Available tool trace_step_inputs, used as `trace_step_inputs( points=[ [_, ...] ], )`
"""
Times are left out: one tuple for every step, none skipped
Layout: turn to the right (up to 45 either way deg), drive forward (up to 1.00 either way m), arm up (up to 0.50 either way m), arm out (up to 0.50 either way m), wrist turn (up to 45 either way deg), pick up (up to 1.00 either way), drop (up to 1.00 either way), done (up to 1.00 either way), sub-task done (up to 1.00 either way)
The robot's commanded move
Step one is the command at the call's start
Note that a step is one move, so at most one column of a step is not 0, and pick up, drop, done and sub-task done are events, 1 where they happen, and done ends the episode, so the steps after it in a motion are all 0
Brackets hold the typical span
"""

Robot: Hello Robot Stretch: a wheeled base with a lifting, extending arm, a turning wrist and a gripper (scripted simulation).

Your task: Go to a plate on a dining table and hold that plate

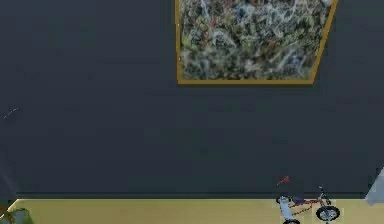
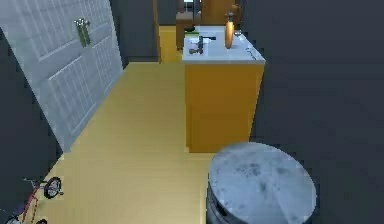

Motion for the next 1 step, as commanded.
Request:
trace_step_inputs(
  points=[
    [45.0, 0.00, 0.00, 0.00, 0.0, 0.00, 0.00, 0.00, 0.00]
  ],
)
